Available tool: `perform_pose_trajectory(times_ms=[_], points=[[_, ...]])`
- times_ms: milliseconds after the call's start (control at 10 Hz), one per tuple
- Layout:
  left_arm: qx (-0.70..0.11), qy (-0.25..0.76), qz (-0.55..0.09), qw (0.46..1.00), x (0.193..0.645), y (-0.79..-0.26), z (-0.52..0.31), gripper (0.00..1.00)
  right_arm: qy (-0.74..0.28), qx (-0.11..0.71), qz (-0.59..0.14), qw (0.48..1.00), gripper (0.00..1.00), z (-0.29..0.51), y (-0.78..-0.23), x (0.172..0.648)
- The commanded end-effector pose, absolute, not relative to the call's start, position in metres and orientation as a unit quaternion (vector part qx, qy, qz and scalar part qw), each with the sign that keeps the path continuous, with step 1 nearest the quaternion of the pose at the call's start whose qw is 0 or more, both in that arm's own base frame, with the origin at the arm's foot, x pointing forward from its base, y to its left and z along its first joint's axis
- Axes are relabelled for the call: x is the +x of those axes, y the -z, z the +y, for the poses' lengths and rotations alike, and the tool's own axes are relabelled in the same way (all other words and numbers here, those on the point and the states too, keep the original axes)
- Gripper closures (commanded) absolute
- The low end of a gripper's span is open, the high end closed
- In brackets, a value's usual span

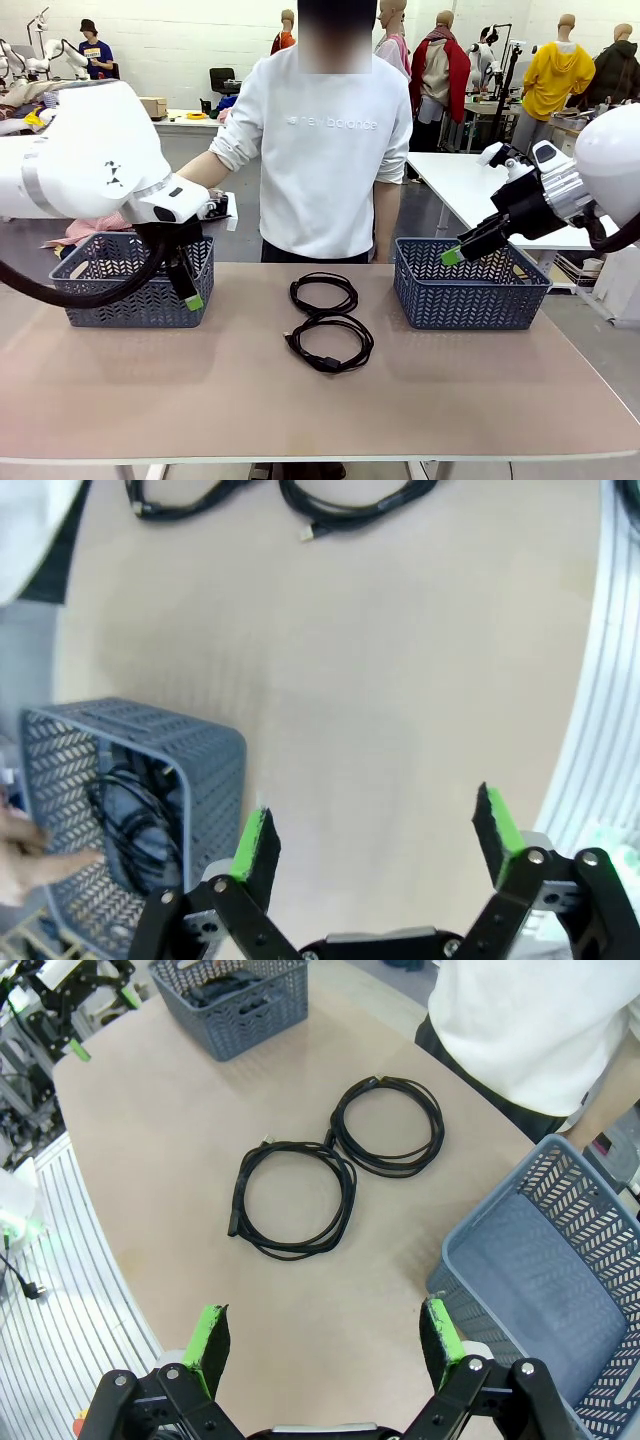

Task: Organize the cables according to human instructions.
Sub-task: Pick up a bundle of cables and place it in the basket indicated by the human.

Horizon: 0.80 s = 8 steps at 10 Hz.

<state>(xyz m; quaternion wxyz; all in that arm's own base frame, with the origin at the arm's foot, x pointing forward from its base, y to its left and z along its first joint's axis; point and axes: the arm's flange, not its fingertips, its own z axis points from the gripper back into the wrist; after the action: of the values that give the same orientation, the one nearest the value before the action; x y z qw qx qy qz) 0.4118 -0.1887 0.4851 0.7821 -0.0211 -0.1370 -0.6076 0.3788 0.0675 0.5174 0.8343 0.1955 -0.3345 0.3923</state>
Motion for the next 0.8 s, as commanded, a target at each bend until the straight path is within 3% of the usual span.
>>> perform_pose_trajectory(times_ms=[0,300,700], points=[[0.02,0.679,-0.142,0.72,0.436,-0.486,-0.216,0.0,-0.397,0.205,-0.34,0.827,0.0,0.067,-0.517,0.381],[0.042,0.785,-0.138,0.603,0.459,-0.478,-0.277,0.0,-0.397,0.205,-0.34,0.827,0.0,0.067,-0.517,0.381],[0.044,0.87,-0.107,0.48,0.453,-0.447,-0.347,0.0,-0.397,0.205,-0.34,0.827,0.0,0.067,-0.517,0.381]])
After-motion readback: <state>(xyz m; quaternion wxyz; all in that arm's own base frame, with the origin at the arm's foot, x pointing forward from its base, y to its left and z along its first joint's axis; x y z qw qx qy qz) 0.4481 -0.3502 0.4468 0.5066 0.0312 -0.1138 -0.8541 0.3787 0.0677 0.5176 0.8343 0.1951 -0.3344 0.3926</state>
